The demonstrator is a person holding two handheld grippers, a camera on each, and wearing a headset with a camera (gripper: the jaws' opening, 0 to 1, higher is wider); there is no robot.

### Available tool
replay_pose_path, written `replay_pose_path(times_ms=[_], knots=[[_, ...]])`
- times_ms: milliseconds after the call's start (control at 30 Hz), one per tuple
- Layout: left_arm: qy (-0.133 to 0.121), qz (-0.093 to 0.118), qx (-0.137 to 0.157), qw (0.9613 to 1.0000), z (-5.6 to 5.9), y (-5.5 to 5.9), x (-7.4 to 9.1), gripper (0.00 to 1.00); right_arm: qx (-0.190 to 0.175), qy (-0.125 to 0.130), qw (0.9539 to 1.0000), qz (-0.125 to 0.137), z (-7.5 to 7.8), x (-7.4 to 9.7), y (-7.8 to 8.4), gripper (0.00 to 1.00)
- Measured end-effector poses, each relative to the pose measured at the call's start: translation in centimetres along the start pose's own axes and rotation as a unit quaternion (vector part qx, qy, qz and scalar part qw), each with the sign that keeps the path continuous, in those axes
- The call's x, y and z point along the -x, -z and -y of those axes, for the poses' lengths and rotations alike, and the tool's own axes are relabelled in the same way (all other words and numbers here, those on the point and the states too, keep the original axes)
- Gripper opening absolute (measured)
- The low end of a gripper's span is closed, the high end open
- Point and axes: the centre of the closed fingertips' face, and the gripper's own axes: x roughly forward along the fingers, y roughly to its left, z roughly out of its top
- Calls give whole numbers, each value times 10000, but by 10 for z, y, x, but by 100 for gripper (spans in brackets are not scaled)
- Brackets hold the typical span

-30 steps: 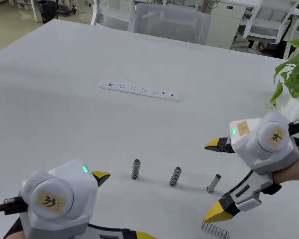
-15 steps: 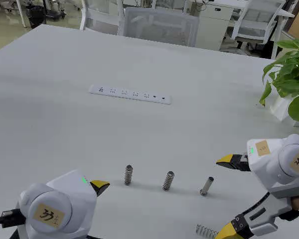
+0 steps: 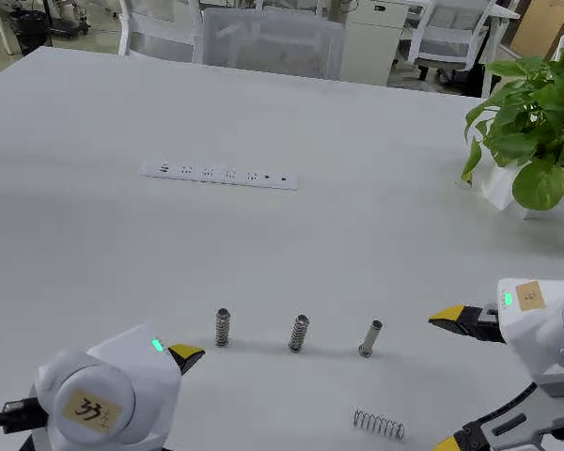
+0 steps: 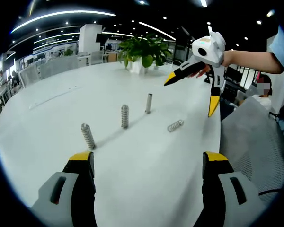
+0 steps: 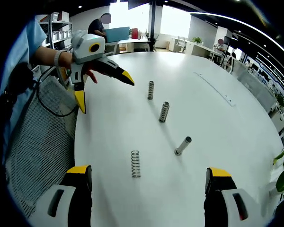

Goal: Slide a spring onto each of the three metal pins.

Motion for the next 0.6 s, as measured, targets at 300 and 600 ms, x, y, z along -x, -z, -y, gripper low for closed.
replay_pose_path(times_ms=[300,600], knots=[[182,-67,-128,9997,8,0,-10,93,-154,90,9998,49,-6,4,7,99],[374,-50,-389,9985,16,-5,-27,88,-360,241,9987,275,-16,10,11,99]])
